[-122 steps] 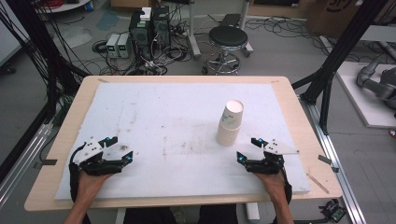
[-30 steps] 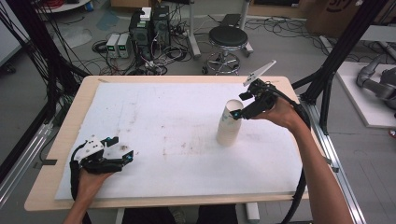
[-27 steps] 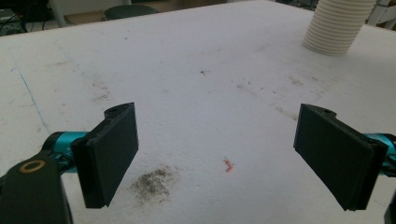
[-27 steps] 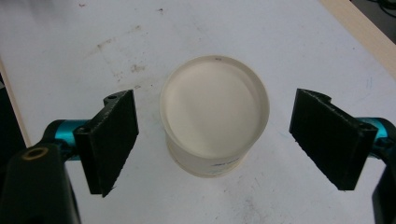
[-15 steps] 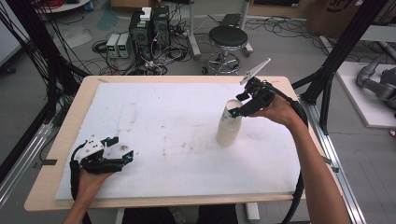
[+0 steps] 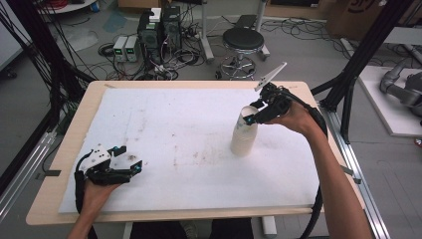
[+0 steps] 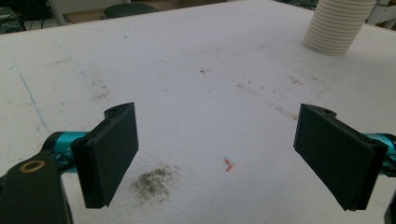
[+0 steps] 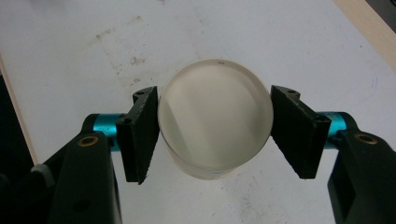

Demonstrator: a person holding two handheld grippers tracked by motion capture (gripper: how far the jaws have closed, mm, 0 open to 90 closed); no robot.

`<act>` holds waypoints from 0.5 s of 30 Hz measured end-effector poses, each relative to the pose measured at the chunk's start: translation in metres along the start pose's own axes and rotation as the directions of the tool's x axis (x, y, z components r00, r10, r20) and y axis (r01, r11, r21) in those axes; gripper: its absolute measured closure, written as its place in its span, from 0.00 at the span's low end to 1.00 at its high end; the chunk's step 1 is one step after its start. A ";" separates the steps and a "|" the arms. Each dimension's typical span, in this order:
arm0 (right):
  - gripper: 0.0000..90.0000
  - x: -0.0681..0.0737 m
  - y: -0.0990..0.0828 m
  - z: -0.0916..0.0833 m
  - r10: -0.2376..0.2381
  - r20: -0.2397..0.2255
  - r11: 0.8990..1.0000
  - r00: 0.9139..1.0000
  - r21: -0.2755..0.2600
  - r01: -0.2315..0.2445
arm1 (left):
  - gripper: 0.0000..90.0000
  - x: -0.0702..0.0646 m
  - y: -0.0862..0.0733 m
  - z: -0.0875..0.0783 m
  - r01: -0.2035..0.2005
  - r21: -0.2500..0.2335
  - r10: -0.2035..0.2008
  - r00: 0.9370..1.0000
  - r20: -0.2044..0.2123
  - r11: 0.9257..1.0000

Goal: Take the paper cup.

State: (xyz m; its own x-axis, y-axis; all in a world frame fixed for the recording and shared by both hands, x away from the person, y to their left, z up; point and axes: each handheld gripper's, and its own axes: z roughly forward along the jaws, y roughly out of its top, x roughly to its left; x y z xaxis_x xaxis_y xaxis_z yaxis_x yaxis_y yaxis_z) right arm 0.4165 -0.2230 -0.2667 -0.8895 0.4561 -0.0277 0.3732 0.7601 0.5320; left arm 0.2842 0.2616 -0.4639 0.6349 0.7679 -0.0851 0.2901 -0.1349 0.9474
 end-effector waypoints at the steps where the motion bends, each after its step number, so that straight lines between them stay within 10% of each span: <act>1: 0.40 0.000 0.000 0.000 0.000 0.002 1.000 1.000 -0.001 0.000 | 0.15 0.000 0.000 0.000 0.000 0.001 0.000 1.000 0.000 1.000; 15: 0.41 0.003 0.009 -0.029 -0.010 0.025 0.997 1.000 -0.073 0.012 | 0.15 0.000 0.000 0.001 0.001 0.004 -0.001 1.000 0.000 1.000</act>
State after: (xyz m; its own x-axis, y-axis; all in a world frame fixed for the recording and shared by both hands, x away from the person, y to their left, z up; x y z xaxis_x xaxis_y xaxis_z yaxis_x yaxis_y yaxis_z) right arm 0.4096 -0.2281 -0.2378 -0.8864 0.4598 -0.0547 0.3420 0.7297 0.5920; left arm 0.2847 0.2614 -0.4639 0.6350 0.7677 -0.0857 0.2936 -0.1372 0.9460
